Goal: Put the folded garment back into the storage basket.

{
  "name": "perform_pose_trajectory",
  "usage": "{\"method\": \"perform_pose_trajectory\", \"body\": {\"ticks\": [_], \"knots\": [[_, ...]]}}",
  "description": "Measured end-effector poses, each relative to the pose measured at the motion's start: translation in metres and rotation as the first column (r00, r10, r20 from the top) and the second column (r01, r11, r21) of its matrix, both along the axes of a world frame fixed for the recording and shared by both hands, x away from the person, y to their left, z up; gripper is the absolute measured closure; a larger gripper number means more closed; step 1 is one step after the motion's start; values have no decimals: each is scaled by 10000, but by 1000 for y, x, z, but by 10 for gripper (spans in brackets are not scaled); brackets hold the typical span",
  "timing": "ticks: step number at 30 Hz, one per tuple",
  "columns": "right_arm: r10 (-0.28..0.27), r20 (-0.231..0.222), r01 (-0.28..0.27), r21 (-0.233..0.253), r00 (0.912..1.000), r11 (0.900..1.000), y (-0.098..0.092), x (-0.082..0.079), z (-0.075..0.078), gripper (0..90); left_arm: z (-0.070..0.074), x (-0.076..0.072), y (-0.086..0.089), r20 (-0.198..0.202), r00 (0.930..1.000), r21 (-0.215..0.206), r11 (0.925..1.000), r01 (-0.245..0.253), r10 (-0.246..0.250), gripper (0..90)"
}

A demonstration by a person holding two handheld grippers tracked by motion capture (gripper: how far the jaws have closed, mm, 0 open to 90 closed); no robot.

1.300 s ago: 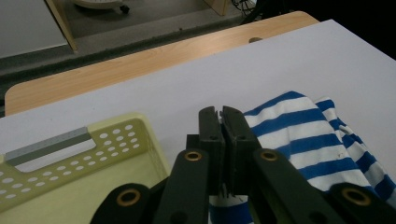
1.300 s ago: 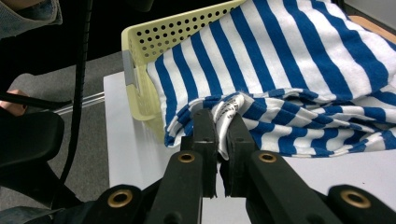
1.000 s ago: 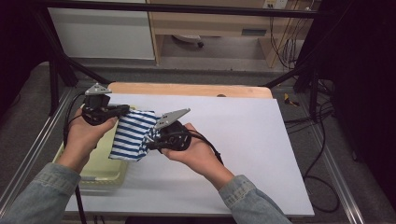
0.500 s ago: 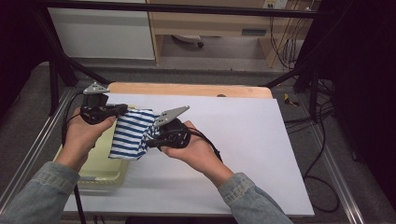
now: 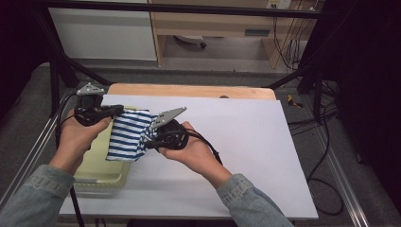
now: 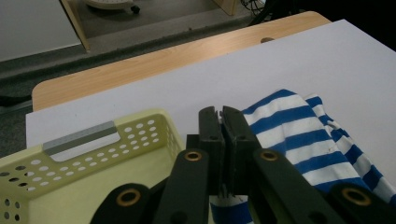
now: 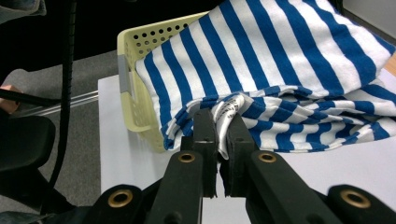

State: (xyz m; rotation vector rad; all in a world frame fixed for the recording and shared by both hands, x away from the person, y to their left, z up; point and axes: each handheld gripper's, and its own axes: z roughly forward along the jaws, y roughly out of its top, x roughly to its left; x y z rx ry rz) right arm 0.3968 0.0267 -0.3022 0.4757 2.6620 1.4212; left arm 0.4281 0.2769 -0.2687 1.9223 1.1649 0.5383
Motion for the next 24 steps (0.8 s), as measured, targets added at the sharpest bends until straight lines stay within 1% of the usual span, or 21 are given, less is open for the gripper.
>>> {"method": "perform_pose_trajectory", "body": {"ticks": [3,4,5,8,12,14,16,18,19,22,24], "knots": [[-29,11,29,0,10000,10000,2,0,-1,863,0,2,2,-20,10000,-39,10000,-34,34,871],[6,24,-6,-1,10000,10000,3,1,-1,863,0,2,3,-28,10000,-162,9999,-38,38,871],[3,-2,-3,-26,10000,10000,4,1,-1,863,-1,2,3,-27,10000,-190,9998,-30,29,871],[7,-40,-7,-33,10000,10000,7,4,-2,863,-1,3,5,-53,10000,-172,9998,-50,49,871],[90,-50,-90,-66,9999,9999,15,8,-2,863,0,5,9,-7,9998,-96,9997,-207,207,871],[188,-26,-188,-119,9998,9998,19,10,-3,863,1,3,12,113,9994,-99,9995,-312,313,871],[295,17,-294,-171,9996,9994,23,11,-2,865,3,1,14,282,9989,1,9993,-369,369,871],[306,40,-305,-169,9995,9994,26,12,-1,865,4,-1,16,336,9984,139,9989,-452,447,871],[352,72,-351,-165,9994,9992,27,12,-1,865,5,-2,16,381,9981,126,9987,-494,489,871],[379,154,-376,-191,9992,9991,31,11,0,865,6,-3,18,364,9981,163,9986,-495,489,871],[404,175,-401,-170,9990,9991,33,10,1,865,6,-3,18,236,9987,202,9988,-447,442,871]]}}
